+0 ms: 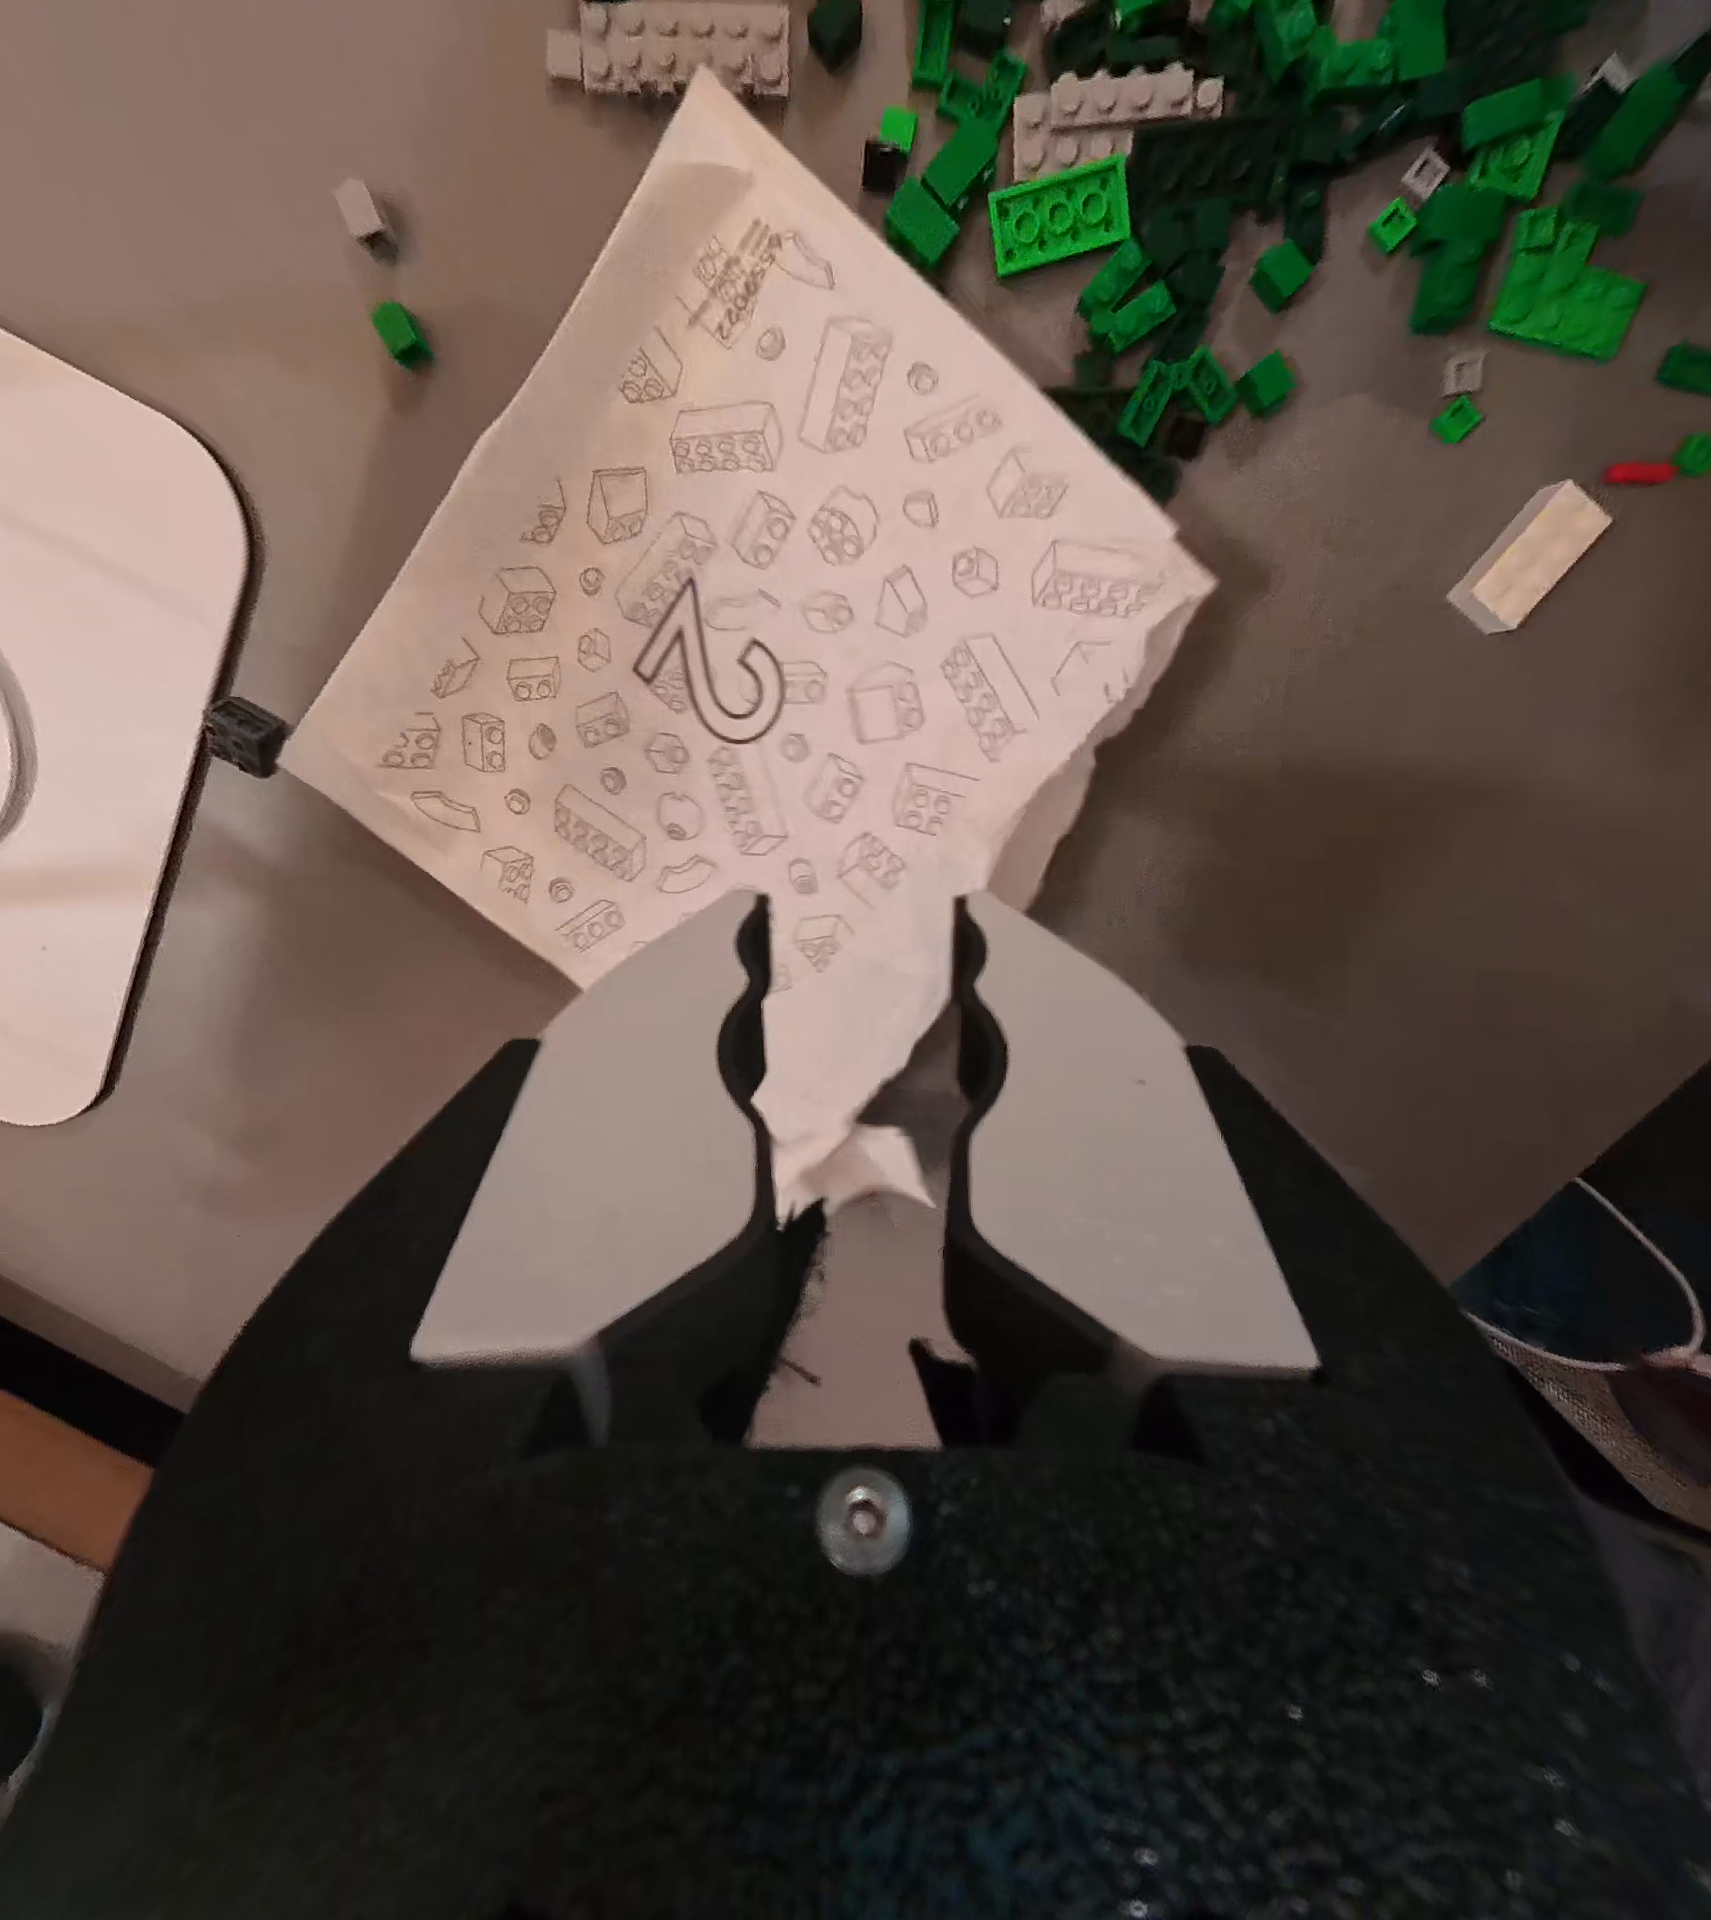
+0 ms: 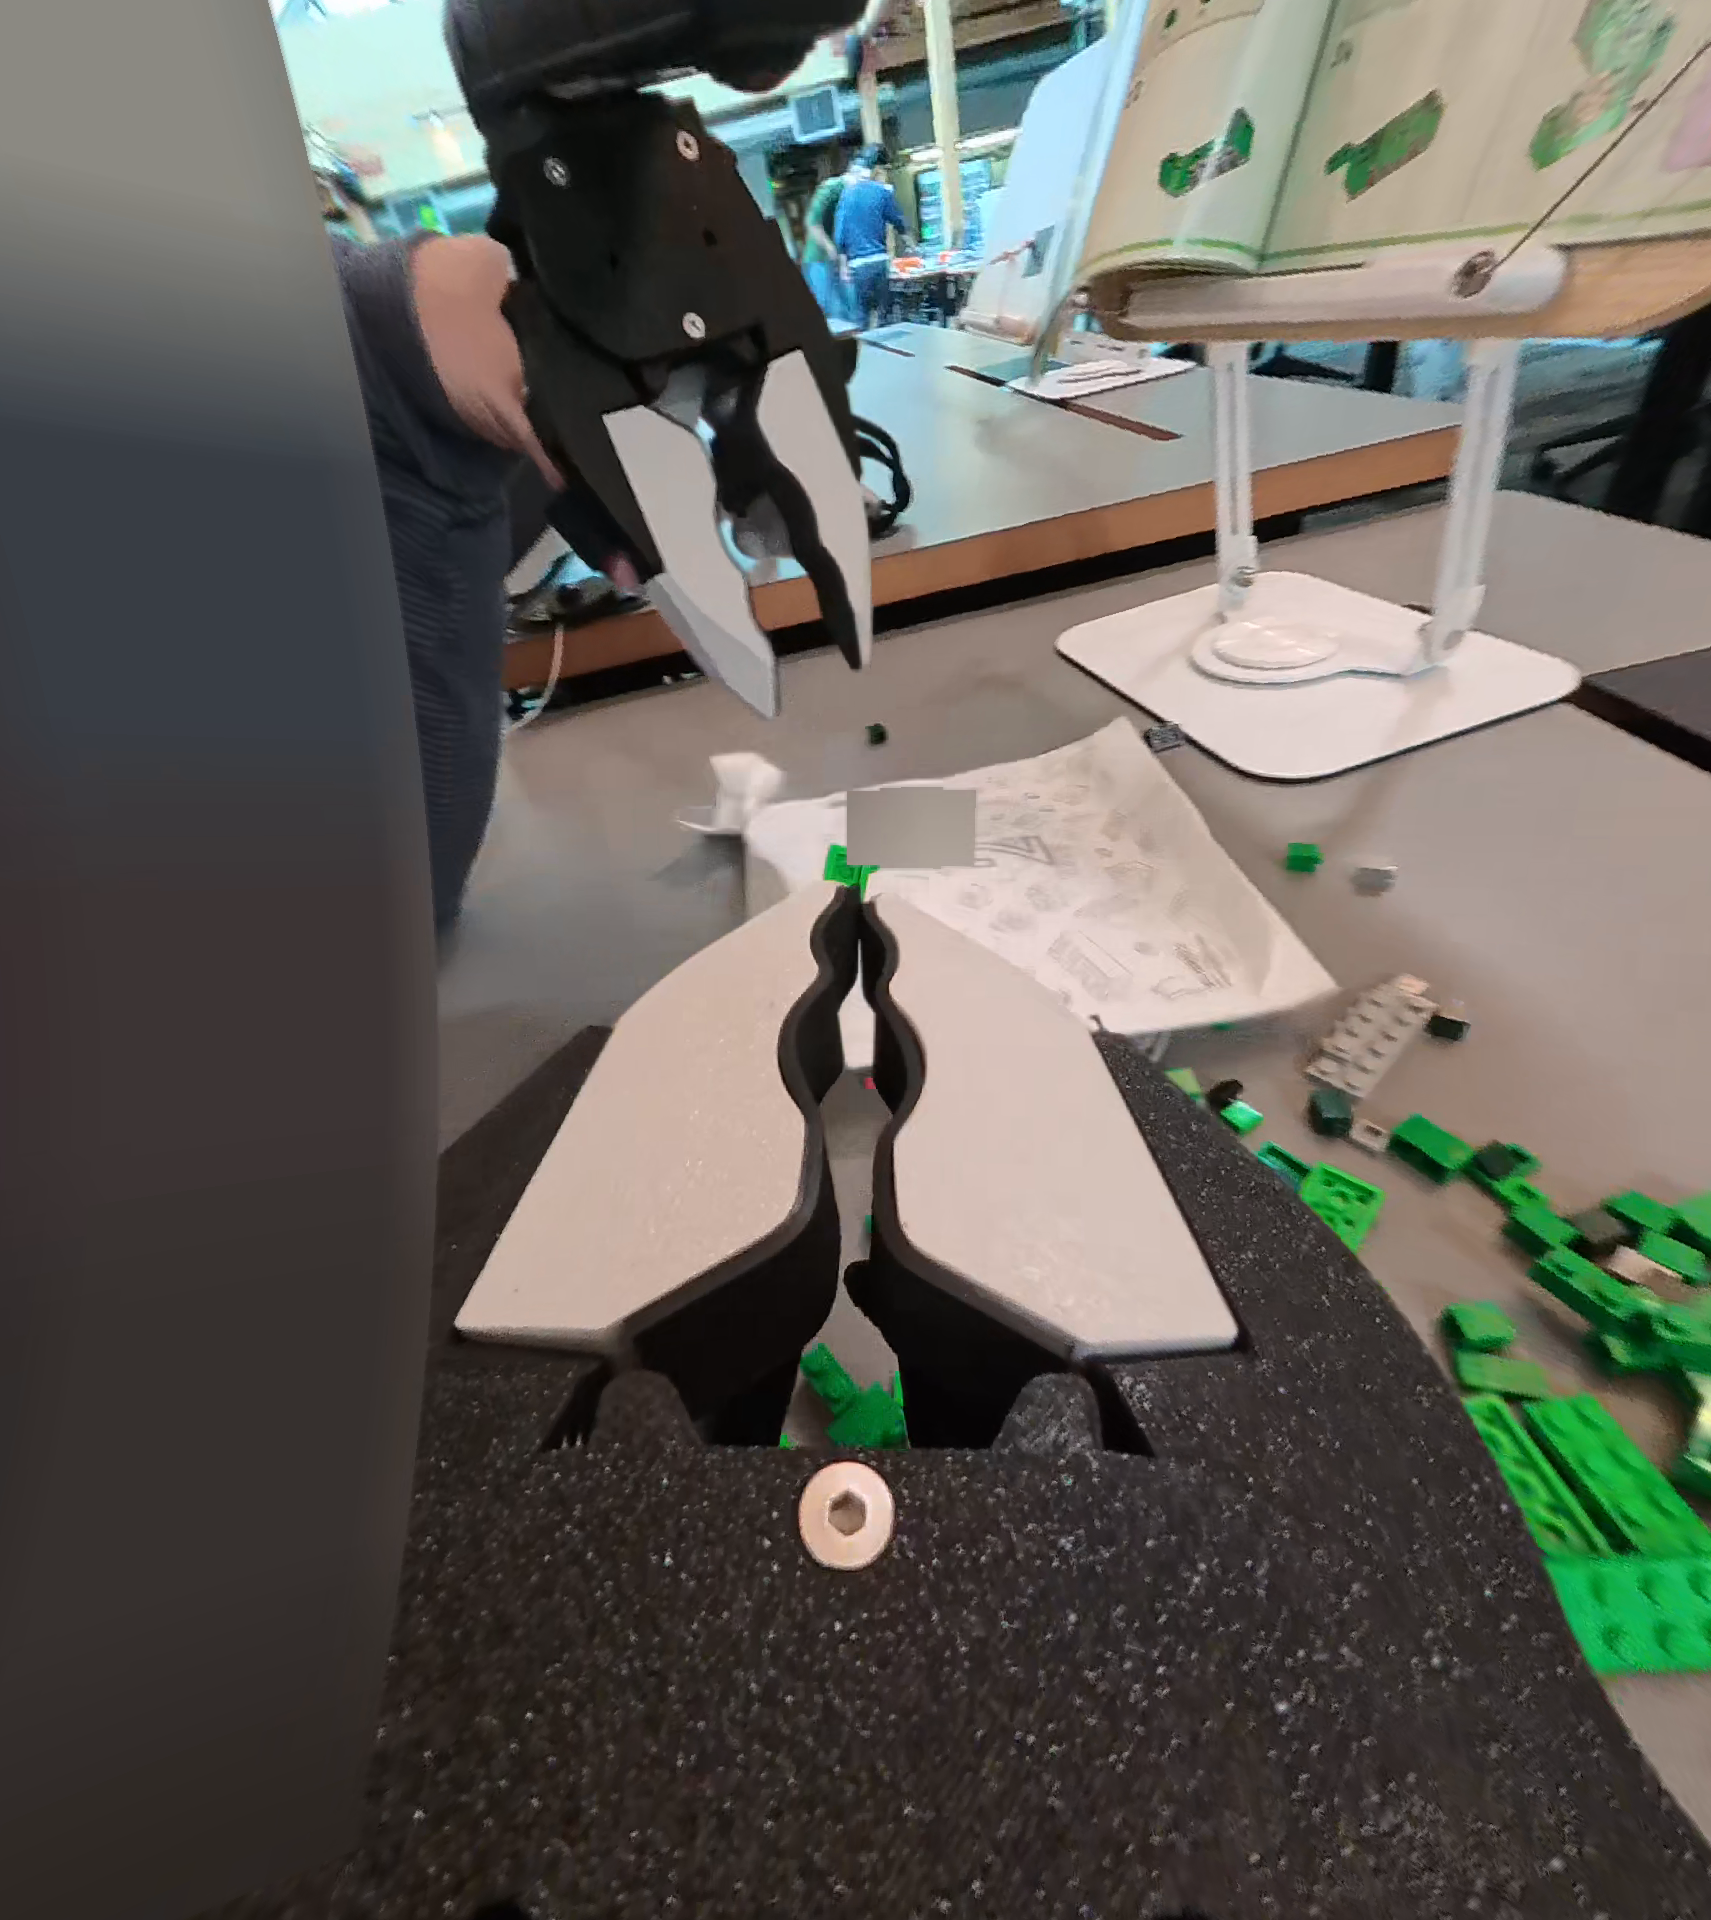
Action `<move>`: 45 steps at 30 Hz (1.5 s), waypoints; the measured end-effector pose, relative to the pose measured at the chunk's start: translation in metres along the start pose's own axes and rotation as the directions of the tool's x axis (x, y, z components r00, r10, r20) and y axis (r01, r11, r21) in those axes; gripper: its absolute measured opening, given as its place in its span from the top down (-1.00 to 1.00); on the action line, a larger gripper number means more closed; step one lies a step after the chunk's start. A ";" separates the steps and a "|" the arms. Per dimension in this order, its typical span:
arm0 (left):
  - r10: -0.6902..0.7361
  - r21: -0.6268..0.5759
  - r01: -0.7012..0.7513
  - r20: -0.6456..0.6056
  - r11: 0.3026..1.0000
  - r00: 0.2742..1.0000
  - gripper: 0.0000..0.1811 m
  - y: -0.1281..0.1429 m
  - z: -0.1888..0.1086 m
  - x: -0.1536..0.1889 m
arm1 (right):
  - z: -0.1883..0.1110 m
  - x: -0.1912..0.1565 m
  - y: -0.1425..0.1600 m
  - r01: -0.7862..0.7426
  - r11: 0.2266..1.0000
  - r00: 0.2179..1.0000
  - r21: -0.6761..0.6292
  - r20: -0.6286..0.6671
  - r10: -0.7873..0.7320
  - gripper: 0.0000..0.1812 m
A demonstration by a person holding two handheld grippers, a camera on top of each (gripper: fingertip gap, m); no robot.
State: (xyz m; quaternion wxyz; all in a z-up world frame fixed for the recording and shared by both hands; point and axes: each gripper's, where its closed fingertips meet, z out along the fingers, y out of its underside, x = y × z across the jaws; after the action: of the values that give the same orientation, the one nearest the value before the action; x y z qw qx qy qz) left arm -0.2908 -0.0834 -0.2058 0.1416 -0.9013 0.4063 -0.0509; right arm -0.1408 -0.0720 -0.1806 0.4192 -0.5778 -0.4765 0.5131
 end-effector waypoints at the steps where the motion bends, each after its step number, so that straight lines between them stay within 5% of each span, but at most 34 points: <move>1: -0.004 -0.007 0.004 0.009 1.000 1.000 0.55 0.001 0.000 0.001 | -0.002 0.002 0.000 0.021 1.000 0.999 -0.004 -0.027 -0.021 1.00; 6: 0.084 0.043 -0.087 0.079 0.995 0.993 0.24 -0.015 -0.001 0.006 | -0.009 0.010 -0.004 0.128 0.992 0.983 0.021 -0.138 -0.124 1.00; 11: 0.113 0.447 -0.142 0.089 0.883 0.990 0.67 -0.084 -0.006 0.028 | -0.023 0.013 -0.010 0.205 0.974 0.957 0.100 -0.228 -0.178 1.00; 14: 0.051 0.677 -0.040 0.004 0.735 0.999 0.98 -0.116 0.004 0.055 | -0.036 0.012 -0.001 0.296 0.953 0.915 0.063 -0.307 -0.263 1.00; 17: 0.033 0.835 0.215 -0.268 0.507 0.963 1.00 -0.145 0.005 0.080 | -0.048 0.018 0.016 0.421 0.904 0.816 -0.076 -0.403 -0.414 1.00; 20: 0.072 0.827 0.456 -0.504 0.328 0.861 1.00 -0.162 0.009 0.084 | -0.055 0.022 0.032 0.504 0.838 0.721 -0.210 -0.432 -0.542 1.00; 22: 0.092 0.793 0.546 -0.585 0.269 0.806 1.00 -0.165 0.017 0.082 | -0.057 0.023 0.036 0.544 0.799 0.672 -0.255 -0.438 -0.597 1.00; 27: 0.114 0.755 0.509 -0.597 0.414 0.794 0.75 -0.156 0.050 0.099 | -0.051 0.020 0.042 0.611 0.734 0.612 -0.297 -0.410 -0.676 1.00; 35: 0.163 0.695 0.456 -0.629 0.557 0.760 0.95 -0.150 0.066 0.118 | -0.039 0.015 0.057 0.636 0.689 0.609 -0.347 -0.323 -0.724 1.00; 41: 0.101 0.698 0.439 -0.587 0.566 0.803 0.95 -0.150 0.074 0.108 | -0.035 0.016 0.054 0.603 0.714 0.616 -0.355 -0.362 -0.700 0.83; 45: 0.085 0.689 0.456 -0.598 0.563 0.797 0.95 -0.150 0.075 0.106 | -0.032 0.026 0.058 0.567 0.662 0.532 -0.490 -0.396 -0.749 0.83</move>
State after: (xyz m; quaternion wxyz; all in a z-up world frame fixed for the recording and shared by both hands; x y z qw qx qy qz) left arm -0.0972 -0.0522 -0.2350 0.4000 -0.7161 0.2567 -0.5112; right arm -0.1017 -0.0577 -0.2384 0.6105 -0.5329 -0.5847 0.0374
